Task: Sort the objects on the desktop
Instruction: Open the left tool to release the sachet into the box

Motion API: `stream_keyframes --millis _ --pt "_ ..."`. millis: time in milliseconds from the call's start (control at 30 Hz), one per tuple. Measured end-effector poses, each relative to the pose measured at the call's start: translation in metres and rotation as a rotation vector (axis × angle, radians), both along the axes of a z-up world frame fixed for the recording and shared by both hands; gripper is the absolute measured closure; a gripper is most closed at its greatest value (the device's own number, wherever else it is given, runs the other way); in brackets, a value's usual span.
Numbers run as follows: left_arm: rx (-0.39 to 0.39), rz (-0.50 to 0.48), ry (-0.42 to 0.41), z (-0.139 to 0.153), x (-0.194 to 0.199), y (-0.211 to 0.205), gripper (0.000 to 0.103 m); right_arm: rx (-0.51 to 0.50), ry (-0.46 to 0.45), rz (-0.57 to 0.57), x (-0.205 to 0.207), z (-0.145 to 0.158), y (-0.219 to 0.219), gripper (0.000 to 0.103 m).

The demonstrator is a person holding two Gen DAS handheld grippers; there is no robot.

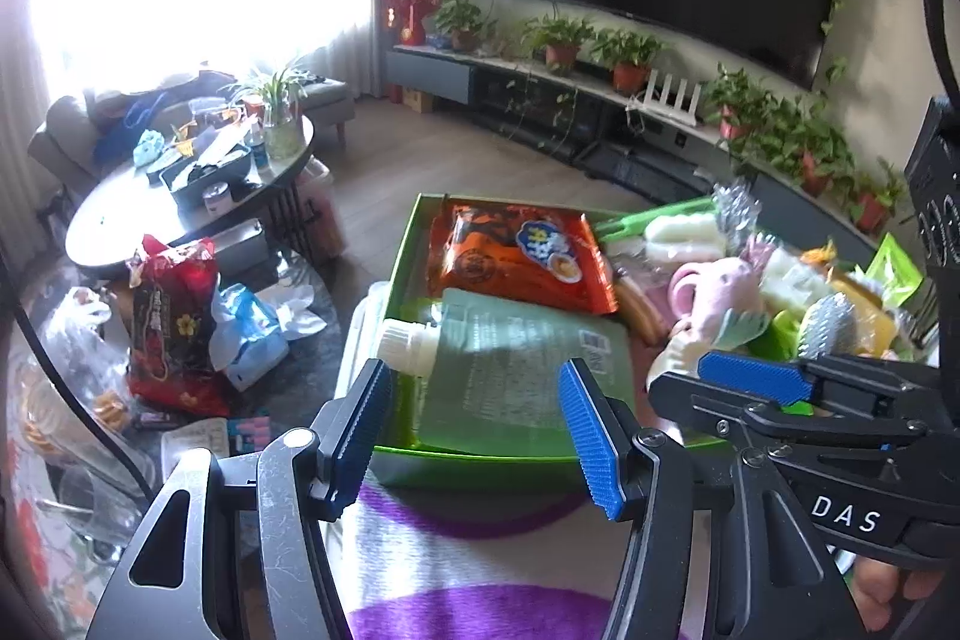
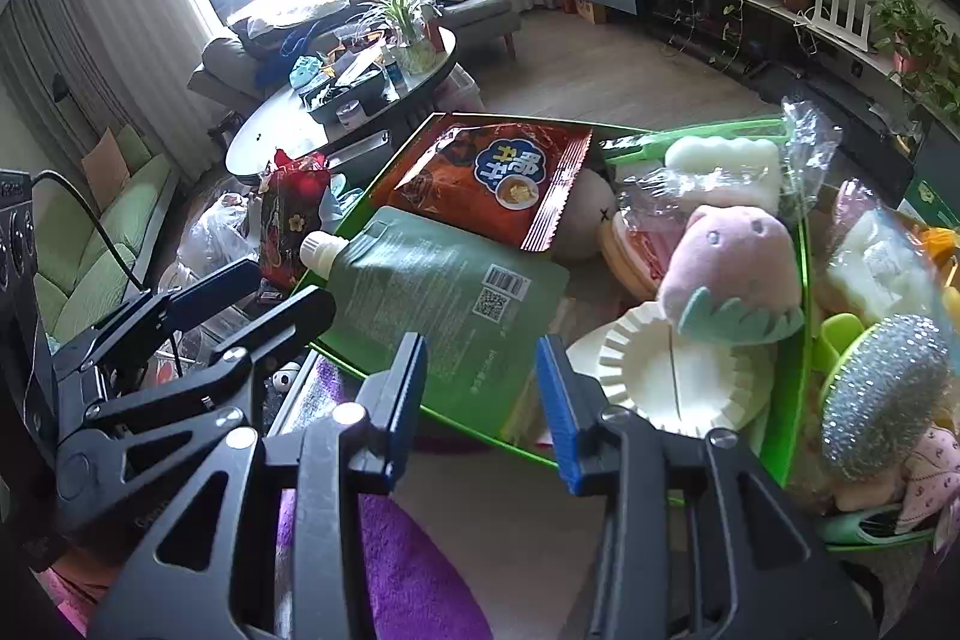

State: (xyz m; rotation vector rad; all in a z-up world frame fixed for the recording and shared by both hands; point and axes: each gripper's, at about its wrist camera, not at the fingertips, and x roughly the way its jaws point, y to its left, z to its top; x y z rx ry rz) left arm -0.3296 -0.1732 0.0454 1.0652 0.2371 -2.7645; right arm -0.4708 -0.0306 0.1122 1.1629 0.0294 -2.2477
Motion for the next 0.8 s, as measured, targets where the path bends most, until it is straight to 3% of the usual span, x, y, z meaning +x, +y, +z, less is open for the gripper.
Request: stream_keyframes --millis 433,800 --pt "0.094 0.007 0.074 0.027 0.033 0.021 0.044 -0.006 0.013 0.003 0.034 0.027 0.022 0.064" --pt "0.070 -0.032 0.117 0.064 0.077 0.053 0.044 -0.001 0.070 -0.007 0.095 0.058 0.066 0.061"
